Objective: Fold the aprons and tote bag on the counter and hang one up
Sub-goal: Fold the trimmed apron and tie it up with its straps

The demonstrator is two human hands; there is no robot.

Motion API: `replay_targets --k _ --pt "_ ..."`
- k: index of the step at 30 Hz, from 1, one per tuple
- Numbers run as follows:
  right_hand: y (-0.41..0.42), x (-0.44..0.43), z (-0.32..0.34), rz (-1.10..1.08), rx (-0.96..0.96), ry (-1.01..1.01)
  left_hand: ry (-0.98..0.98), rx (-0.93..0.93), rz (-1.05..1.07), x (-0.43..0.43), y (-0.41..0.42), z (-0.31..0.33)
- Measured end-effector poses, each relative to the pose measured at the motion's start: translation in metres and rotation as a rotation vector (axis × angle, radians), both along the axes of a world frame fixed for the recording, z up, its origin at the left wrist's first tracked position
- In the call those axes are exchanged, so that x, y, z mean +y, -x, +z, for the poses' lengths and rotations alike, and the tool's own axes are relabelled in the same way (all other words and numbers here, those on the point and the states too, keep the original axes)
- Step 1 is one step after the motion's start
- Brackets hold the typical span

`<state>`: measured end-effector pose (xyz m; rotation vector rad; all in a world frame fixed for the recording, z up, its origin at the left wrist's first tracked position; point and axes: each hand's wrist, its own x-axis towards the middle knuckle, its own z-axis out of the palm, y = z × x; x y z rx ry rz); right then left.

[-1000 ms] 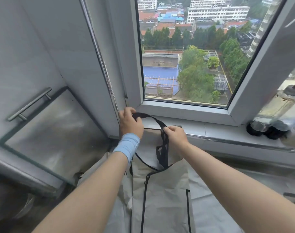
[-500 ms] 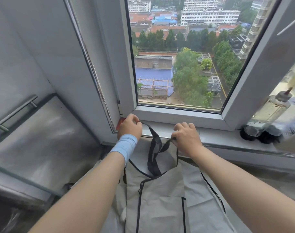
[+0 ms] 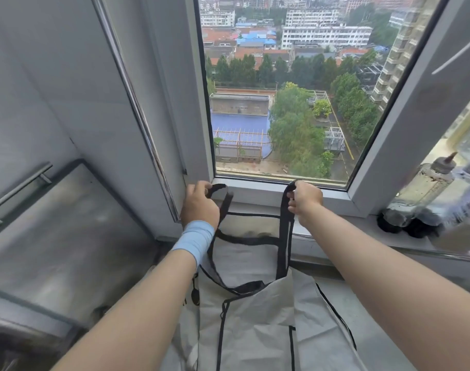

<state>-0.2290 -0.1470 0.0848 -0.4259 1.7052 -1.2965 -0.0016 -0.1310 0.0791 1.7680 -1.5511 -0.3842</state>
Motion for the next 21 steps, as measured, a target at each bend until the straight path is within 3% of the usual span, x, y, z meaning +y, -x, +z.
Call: replay_targets --k 2,3,6,8,10,12,14,17,19,21 --pt "0.001 0.004 -0.009 0.098 0.069 0.072 0.055 -0.108 -0.178 0.015 0.006 -0.010" --pt "0.000 0.009 -0.013 0.174 0.200 0.086 0.014 -0.185 -0.312 0.022 0.011 -0.017" --pt "0.003 0.031 -0.036 0.472 0.762 0.257 -0.246 -0.465 -0.639 0.032 0.026 -0.034" --pt "0.001 0.050 -0.052 0.780 1.063 0.401 -0.428 -0.592 -0.718 0.031 0.032 -0.047" --pt "-0.003 0.060 -0.067 1.122 1.451 0.346 -0.473 -0.781 -0.733 0.027 0.032 -0.057" --pt "-0.001 0.058 -0.083 1.286 1.801 0.151 -0.450 -1.016 -0.710 0.023 0.029 -0.064" --pt "0.005 0.053 -0.089 1.304 1.901 0.019 -0.440 -1.195 -0.678 0.018 0.022 -0.069" --pt "0.005 0.047 -0.096 1.211 2.061 0.144 -0.458 -1.325 -0.634 0.008 0.007 -0.072" --pt "0.004 0.043 -0.101 1.135 2.114 0.223 -0.486 -1.319 -0.595 0.004 -0.001 -0.068" --pt "0.000 0.040 -0.101 1.029 2.015 0.192 -0.482 -1.193 -0.546 0.000 -0.007 -0.063"
